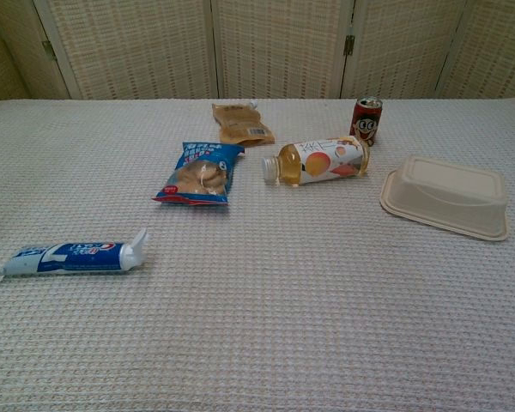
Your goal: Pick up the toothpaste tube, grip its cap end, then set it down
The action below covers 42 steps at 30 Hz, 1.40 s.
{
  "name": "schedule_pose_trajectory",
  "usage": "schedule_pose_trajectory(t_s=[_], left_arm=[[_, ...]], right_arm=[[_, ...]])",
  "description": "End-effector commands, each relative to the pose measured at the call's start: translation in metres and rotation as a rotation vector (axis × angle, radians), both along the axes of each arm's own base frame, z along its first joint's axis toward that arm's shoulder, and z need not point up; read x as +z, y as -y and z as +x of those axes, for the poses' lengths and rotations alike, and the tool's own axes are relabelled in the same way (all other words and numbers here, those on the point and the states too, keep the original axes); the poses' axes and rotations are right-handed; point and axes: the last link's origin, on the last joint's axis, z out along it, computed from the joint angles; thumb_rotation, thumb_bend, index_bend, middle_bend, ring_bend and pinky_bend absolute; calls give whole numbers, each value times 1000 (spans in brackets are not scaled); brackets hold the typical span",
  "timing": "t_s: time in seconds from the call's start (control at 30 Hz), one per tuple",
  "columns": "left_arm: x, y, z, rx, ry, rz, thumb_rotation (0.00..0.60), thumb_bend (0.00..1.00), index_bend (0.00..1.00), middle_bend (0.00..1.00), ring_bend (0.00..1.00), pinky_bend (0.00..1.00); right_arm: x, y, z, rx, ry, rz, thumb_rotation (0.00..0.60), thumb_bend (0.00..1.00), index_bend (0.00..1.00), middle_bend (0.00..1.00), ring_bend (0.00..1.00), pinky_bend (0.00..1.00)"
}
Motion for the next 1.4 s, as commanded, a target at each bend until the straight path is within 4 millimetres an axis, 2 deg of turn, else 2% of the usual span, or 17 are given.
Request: schedule_pose_trajectory(t_s=[0.03,0.2,0.53,0.7,1.0,1.13,1.4], left_arm=[[-6,-5,4,-29,0,-17,600,213,133,117,94,0],[-23,-15,10,-98,10,-74,600,213,167,149,124,8],[-59,-37,20,-173,-21,-206,600,213,164,150,124,21],[-75,-53,19,-175,-42,-244,600,213,187,158,130,40],[-102,-71,16,-144,-50,-293,600,213,186,178,146,53],[-108,-80,14,-138,-69,-289,600,214,198,189,157,55],[-104,-99,8,-106,-79,-226,600,217,260,236,196,81]], right_arm=[[4,-1,1,2,0,-13,600,205,0,18,50,36],[9,-1,2,9,2,-37,600,205,0,18,49,36],[9,0,4,13,4,-31,600,204,0,18,51,36],[8,0,4,11,5,-26,600,204,0,18,51,36],[9,-1,5,6,12,-26,600,205,0,18,50,36],[9,-1,4,5,12,-26,600,204,0,18,49,36],[9,-2,3,-4,14,-27,600,205,0,18,50,36]])
